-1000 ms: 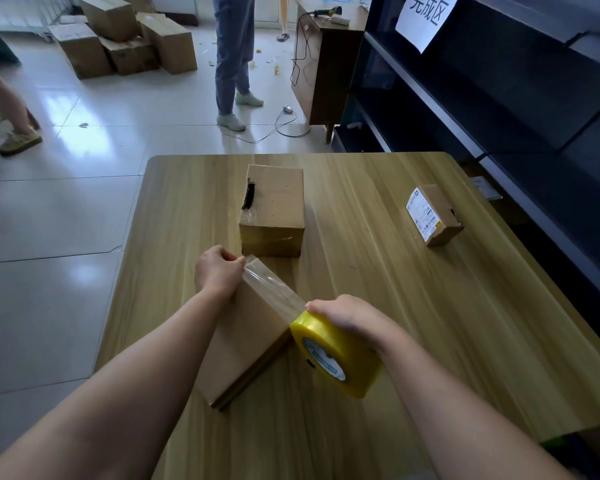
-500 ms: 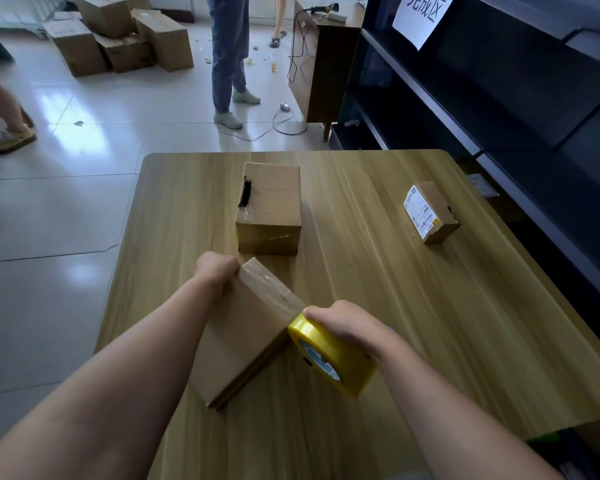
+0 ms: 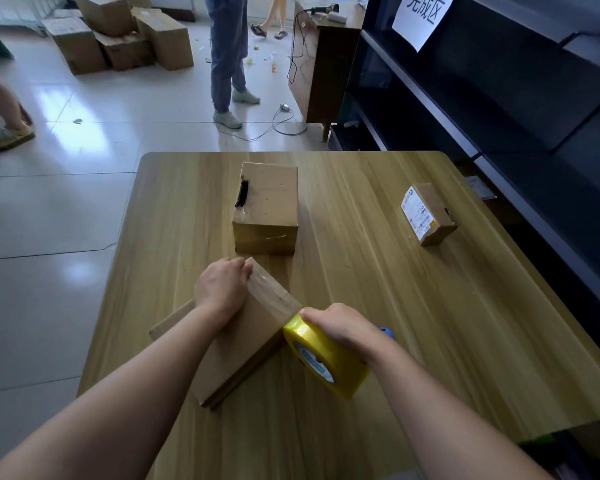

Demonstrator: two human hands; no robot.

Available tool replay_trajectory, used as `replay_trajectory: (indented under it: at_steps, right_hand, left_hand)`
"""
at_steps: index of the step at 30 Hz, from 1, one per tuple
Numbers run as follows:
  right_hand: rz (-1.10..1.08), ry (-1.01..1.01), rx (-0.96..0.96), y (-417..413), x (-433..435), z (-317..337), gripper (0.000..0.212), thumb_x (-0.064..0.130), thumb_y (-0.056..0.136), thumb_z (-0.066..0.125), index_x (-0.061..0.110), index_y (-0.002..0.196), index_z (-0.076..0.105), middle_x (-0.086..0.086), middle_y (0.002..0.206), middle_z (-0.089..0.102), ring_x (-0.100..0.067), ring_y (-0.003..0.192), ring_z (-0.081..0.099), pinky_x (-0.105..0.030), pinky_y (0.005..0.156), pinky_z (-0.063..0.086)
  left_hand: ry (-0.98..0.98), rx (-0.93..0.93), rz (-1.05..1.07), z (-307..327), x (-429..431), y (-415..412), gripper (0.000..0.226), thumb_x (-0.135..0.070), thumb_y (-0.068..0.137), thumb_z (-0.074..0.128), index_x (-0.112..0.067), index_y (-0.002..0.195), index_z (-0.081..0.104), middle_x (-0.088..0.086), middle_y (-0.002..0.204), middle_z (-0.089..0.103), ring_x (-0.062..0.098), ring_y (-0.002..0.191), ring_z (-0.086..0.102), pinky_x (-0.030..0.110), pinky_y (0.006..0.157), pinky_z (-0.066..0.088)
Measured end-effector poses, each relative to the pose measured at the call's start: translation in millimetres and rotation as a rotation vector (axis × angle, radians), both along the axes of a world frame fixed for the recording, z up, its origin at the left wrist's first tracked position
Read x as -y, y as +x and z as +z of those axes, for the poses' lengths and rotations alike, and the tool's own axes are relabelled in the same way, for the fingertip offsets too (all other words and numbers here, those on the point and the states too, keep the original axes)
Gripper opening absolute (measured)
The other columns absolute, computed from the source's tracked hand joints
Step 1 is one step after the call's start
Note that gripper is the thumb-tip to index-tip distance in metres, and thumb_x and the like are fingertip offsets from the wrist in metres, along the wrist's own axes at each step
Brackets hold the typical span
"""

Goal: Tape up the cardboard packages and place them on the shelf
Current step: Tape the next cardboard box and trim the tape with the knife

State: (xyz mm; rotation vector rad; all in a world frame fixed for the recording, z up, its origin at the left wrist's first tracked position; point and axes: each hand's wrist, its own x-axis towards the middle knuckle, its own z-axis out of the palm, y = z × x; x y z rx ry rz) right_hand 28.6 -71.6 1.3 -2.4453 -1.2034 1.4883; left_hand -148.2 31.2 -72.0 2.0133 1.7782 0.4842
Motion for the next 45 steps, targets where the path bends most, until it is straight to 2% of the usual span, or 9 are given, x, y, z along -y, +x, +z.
replay_trajectory:
  at_steps: [3,5,8,12,19,25,31,37,45]
  right_hand:
    - [-0.005,0.001,-0.006,1,-2,-1,0.069,0.056,0.095,0.048,0.005,0.142,0.044,-0.014,0.140,0.051,-0.030,0.121,0.053,-0.035,0.088,0.040]
    - [-0.009,0.014,-0.013,2,-3,1,0.072,0.058,0.094,0.049,0.006,0.143,0.044,-0.014,0.142,0.050,-0.031,0.123,0.052,-0.037,0.093,0.041]
    - [0.005,0.032,-0.012,4,-6,4,0.072,0.058,0.094,0.049,0.005,0.142,0.047,-0.015,0.141,0.051,-0.031,0.123,0.053,-0.035,0.093,0.041]
    - [0.038,0.051,0.019,3,-10,8,0.071,0.058,0.094,0.048,0.004,0.140,0.048,-0.014,0.141,0.052,-0.030,0.122,0.054,-0.032,0.088,0.040]
    - [0.107,0.062,0.005,-2,-23,22,0.084,0.066,0.088,0.052,0.004,0.145,0.042,-0.014,0.145,0.048,-0.031,0.126,0.050,-0.038,0.096,0.042]
    - [0.261,0.243,-0.123,4,-37,42,0.079,0.051,0.070,0.082,0.025,0.134,0.043,-0.002,0.128,0.052,-0.021,0.111,0.053,-0.041,0.092,0.048]
    - [0.379,0.584,-0.025,-8,-39,35,0.067,0.029,0.073,0.082,0.032,0.127,0.042,-0.003,0.122,0.049,-0.026,0.110,0.052,-0.037,0.083,0.048]
    - [0.614,0.405,0.346,-19,-48,39,0.069,0.045,0.074,0.074,0.031,0.136,0.048,-0.001,0.123,0.058,-0.021,0.103,0.052,-0.031,0.075,0.045]
    - [0.665,0.289,0.332,-35,-61,43,0.061,0.046,0.075,0.071,0.023,0.128,0.052,0.002,0.107,0.055,-0.020,0.095,0.052,-0.031,0.075,0.048]
  left_hand:
    - [-0.011,-0.196,-0.078,7,5,3,0.052,-0.047,0.100,0.032,-0.015,0.139,0.043,0.007,0.127,0.061,0.025,0.116,0.057,0.047,0.103,0.037]
    - [-0.084,-0.267,-0.161,12,9,1,0.071,-0.058,0.095,0.034,-0.018,0.152,0.021,0.008,0.152,0.036,0.026,0.140,0.034,0.055,0.115,0.016]
    - [-0.268,-0.341,-0.341,16,16,-2,0.106,-0.077,0.077,0.045,-0.024,0.154,-0.004,0.005,0.161,-0.016,0.029,0.148,-0.011,0.065,0.113,-0.008]
    - [-0.383,-0.445,-0.374,16,22,-1,0.143,-0.090,0.048,0.059,-0.029,0.148,-0.025,0.005,0.151,-0.040,0.034,0.138,-0.036,0.069,0.103,-0.020]
    - [-0.361,-0.375,-0.335,27,13,-1,0.124,-0.067,0.064,0.071,-0.037,0.151,-0.013,0.007,0.159,-0.023,0.041,0.146,-0.010,0.068,0.111,0.006]
    - [-0.454,-0.148,-0.198,36,-10,-24,0.113,-0.050,0.066,0.079,-0.041,0.152,0.006,0.003,0.162,-0.010,0.038,0.146,-0.002,0.064,0.113,0.014]
    - [-0.663,0.261,-0.054,41,-25,-60,0.135,-0.056,0.028,0.076,-0.040,0.150,0.022,0.000,0.160,0.005,0.032,0.144,0.013,0.053,0.114,0.027]
    - [-0.861,0.658,0.005,41,-18,-87,0.124,-0.037,0.035,0.081,-0.041,0.147,0.029,0.007,0.151,0.025,0.022,0.101,0.051,0.038,0.076,0.052]
    - [-0.900,0.735,-0.010,30,-19,-102,0.117,-0.043,0.031,0.089,-0.049,0.136,0.038,0.003,0.144,0.029,0.025,0.110,0.048,0.043,0.082,0.052]
